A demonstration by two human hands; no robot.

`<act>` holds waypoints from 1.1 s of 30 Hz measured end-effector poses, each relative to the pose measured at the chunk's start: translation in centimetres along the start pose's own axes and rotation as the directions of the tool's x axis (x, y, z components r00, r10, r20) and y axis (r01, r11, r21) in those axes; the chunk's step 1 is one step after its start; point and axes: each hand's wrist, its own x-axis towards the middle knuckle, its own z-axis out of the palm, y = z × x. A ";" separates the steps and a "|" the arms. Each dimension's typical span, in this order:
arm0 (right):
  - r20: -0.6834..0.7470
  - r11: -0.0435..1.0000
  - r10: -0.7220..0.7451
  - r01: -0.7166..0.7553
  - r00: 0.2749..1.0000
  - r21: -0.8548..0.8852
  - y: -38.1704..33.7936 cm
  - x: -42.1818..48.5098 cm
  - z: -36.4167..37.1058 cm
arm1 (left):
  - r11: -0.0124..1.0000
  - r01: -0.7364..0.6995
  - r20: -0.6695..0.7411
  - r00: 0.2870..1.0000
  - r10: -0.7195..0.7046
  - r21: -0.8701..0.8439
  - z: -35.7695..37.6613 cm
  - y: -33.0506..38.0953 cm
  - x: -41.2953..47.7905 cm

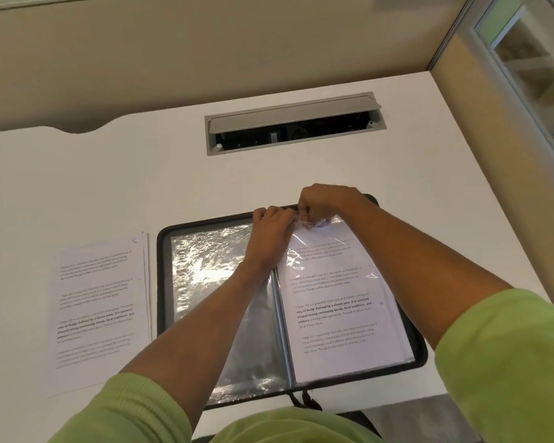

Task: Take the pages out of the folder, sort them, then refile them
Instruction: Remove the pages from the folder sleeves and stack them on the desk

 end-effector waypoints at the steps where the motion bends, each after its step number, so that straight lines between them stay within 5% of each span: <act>1: 0.034 1.000 0.002 -0.001 0.999 -0.025 -0.2 0.0 -0.2 | 1.000 0.006 -0.009 1.000 -0.006 0.000 0.1 0.1 0.0; 5: 0.116 0.989 0.004 0.013 0.993 -0.148 -0.9 0.6 -0.1 | 0.998 0.059 -0.084 0.995 -0.061 -0.027 0.5 0.7 -0.9; 10: 0.094 0.990 -0.016 0.029 0.995 -0.141 -0.5 1.2 0.4 | 0.929 0.347 -0.092 0.929 -0.359 -0.128 1.6 5.4 -5.4; 20: -0.202 0.977 -0.061 0.018 0.977 -0.210 0.2 2.5 -0.8 | 0.979 -0.051 0.337 0.941 -0.019 0.199 6.1 10.0 -11.1; 33: -0.429 0.975 -0.046 -0.054 0.902 -0.216 0.6 4.4 -6.0 | 0.976 -0.049 0.422 0.905 -0.047 0.214 6.8 12.5 -10.7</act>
